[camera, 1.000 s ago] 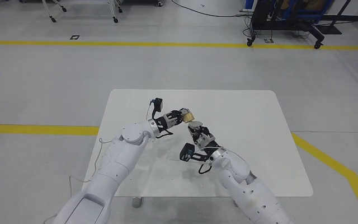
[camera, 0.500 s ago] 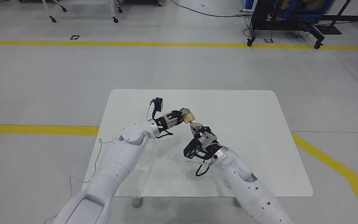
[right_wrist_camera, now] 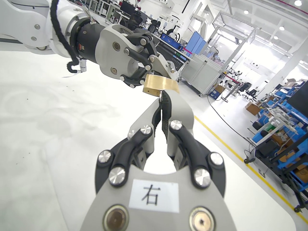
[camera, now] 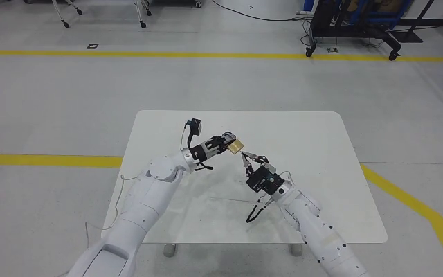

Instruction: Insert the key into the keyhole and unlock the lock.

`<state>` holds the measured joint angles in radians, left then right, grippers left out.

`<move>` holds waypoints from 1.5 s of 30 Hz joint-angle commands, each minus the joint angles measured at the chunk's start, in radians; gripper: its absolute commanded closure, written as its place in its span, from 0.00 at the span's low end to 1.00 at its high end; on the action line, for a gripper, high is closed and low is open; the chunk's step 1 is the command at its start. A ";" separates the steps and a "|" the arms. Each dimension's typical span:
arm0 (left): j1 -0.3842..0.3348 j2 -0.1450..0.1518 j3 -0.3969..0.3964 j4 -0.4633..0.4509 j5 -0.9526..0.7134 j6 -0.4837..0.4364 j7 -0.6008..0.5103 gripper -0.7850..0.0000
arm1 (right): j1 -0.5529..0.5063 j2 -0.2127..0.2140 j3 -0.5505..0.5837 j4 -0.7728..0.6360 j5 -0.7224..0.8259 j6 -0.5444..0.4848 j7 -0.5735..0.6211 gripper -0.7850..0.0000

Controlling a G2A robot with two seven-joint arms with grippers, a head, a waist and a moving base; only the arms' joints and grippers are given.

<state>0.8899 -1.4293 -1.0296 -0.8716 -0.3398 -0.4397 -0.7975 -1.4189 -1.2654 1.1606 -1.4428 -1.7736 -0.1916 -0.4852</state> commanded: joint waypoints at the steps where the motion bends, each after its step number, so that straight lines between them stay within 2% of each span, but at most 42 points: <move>1: 0.003 -0.001 -0.002 0.001 -0.016 0.003 -0.007 1.00 | 0.000 0.001 -0.001 0.000 -0.001 -0.010 -0.006 0.85; 2: 0.001 0.000 -0.004 0.002 -0.022 0.006 -0.011 1.00 | -0.001 0.002 -0.001 0.000 -0.004 -0.014 -0.007 0.67; 4: 0.000 0.000 -0.008 0.007 -0.033 0.008 -0.012 1.00 | -0.004 0.003 -0.003 -0.003 -0.005 -0.019 -0.012 0.40; 5: 0.000 0.000 -0.010 0.009 -0.037 0.009 -0.012 1.00 | -0.006 0.004 -0.002 -0.005 -0.004 -0.023 -0.016 0.35; 7: 0.000 0.000 -0.013 0.011 -0.043 0.010 -0.013 1.00 | -0.013 0.006 0.001 -0.010 0.003 -0.032 -0.032 0.36; 9: 0.000 0.000 -0.015 0.013 -0.046 0.012 -0.013 1.00 | -0.021 0.008 0.009 -0.013 0.019 -0.047 -0.048 0.41; 13: -0.008 0.000 -0.008 0.023 -0.016 0.043 0.001 1.00 | -0.039 0.018 0.048 -0.009 0.068 -0.094 -0.107 0.38; 16: -0.017 0.000 0.009 0.028 0.028 0.085 0.003 1.00 | -0.062 0.029 0.107 -0.009 0.113 -0.127 -0.155 0.24; 19: -0.027 -0.001 0.033 0.032 0.103 0.118 0.027 1.00 | -0.092 0.046 0.187 -0.017 0.134 -0.169 -0.161 0.00; 22: -0.029 -0.003 0.062 0.027 0.171 0.155 0.040 1.00 | -0.114 0.064 0.268 -0.029 0.221 -0.324 -0.153 0.00; 25: -0.038 -0.006 0.101 0.030 0.245 0.210 0.011 1.00 | -0.130 0.080 0.346 -0.033 0.283 -0.417 -0.118 0.00; 28: -0.062 -0.011 0.153 0.049 0.334 0.291 -0.043 1.00 | -0.152 0.089 0.402 -0.053 0.312 -0.421 -0.054 0.00; 29: -0.065 -0.014 0.170 0.054 0.358 0.299 -0.055 0.93 | -0.159 0.090 0.412 -0.060 0.333 -0.431 -0.045 0.00; 31: -0.075 -0.020 0.198 0.062 0.383 0.321 -0.082 0.97 | -0.169 0.093 0.428 -0.074 0.352 -0.444 -0.026 0.00; 33: -0.082 -0.026 0.216 0.077 0.398 0.336 -0.093 0.96 | -0.171 0.094 0.429 -0.076 0.355 -0.447 -0.024 0.00; 34: -0.088 -0.029 0.223 0.084 0.406 0.340 -0.093 0.92 | -0.171 0.094 0.429 -0.076 0.355 -0.447 -0.024 0.00; 37: -0.098 -0.037 0.236 0.107 0.408 0.354 -0.096 0.52 | -0.171 0.094 0.429 -0.076 0.355 -0.447 -0.024 0.00; 38: -0.101 -0.039 0.239 0.113 0.408 0.355 -0.100 0.25 | -0.171 0.094 0.429 -0.076 0.355 -0.447 -0.024 0.00; 39: -0.103 -0.041 0.243 0.118 0.407 0.359 -0.110 0.05 | -0.171 0.094 0.429 -0.076 0.355 -0.447 -0.024 0.00; 40: -0.106 -0.042 0.245 0.121 0.404 0.362 -0.120 0.00 | -0.171 0.094 0.429 -0.076 0.355 -0.447 -0.024 0.00; 42: -0.107 -0.043 0.238 0.120 0.385 0.366 -0.126 0.00 | -0.171 0.094 0.429 -0.076 0.355 -0.447 -0.024 0.00; 44: -0.092 -0.043 0.193 0.095 0.255 0.354 -0.166 0.00 | -0.171 0.094 0.429 -0.076 0.355 -0.447 -0.024 0.00; 45: -0.091 -0.040 0.182 0.085 0.250 0.351 -0.164 0.00 | -0.171 0.094 0.429 -0.076 0.355 -0.447 -0.024 0.00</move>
<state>0.7963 -1.4722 -0.8310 -0.7752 -0.0294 -0.0837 -0.9584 -1.5895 -1.1718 1.5899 -1.5185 -1.4191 -0.6387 -0.5088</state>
